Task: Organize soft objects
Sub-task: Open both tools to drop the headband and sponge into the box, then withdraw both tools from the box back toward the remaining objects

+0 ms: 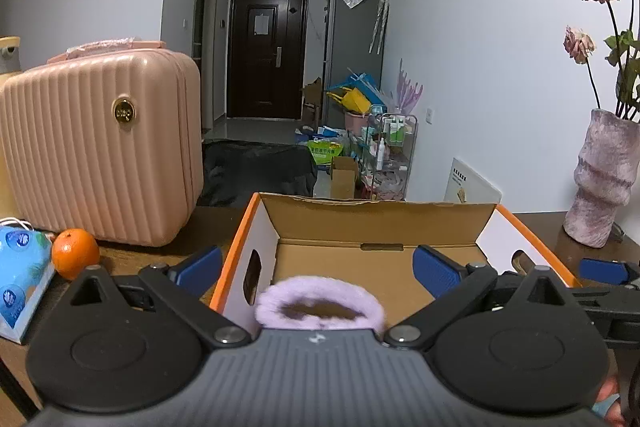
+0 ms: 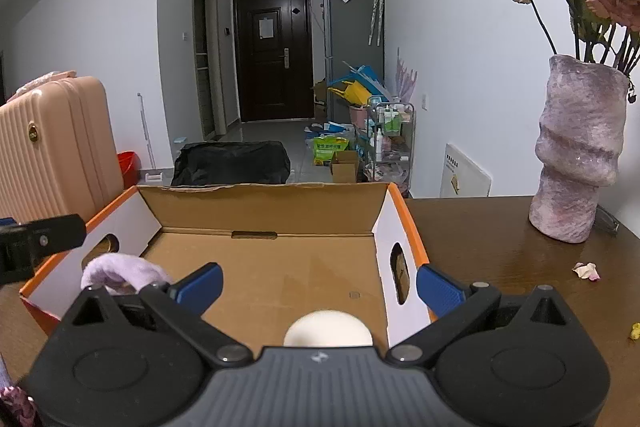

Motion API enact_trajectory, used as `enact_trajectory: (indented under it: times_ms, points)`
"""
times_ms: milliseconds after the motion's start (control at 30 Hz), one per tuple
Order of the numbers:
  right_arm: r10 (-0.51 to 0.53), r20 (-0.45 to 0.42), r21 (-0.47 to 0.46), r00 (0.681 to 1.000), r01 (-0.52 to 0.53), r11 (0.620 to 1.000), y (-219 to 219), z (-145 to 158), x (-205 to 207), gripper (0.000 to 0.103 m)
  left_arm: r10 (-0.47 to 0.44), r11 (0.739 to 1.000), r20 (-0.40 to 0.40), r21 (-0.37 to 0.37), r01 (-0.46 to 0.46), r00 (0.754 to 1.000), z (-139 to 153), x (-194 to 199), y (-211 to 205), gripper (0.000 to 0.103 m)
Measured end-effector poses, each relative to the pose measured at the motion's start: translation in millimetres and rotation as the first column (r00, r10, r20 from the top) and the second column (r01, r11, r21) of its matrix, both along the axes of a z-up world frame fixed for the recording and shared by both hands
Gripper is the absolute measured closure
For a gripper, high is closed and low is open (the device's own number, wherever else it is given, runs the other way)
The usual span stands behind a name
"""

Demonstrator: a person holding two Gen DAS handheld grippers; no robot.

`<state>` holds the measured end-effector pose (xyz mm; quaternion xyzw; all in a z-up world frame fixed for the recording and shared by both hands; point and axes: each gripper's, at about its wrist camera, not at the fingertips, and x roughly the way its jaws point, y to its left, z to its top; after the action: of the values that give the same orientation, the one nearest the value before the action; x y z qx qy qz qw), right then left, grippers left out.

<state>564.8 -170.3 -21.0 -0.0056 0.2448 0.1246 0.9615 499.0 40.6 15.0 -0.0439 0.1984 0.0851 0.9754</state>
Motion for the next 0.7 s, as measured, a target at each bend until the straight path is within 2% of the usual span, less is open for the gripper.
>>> enact_trajectory:
  times_ms: [267,700]
  points:
    - [-0.012,0.007,0.005,1.000,0.012,1.000,-9.6,0.7,-15.7,0.000,0.006,1.000,0.002,-0.016,-0.006,1.000,2.7,-10.7,3.2,0.000]
    - [-0.018,0.022,0.029,1.000,0.017,0.999,-22.3,3.5,-58.1,0.000,0.004,1.000,0.037,-0.002,-0.004,0.999,5.6,-53.9,1.6,0.000]
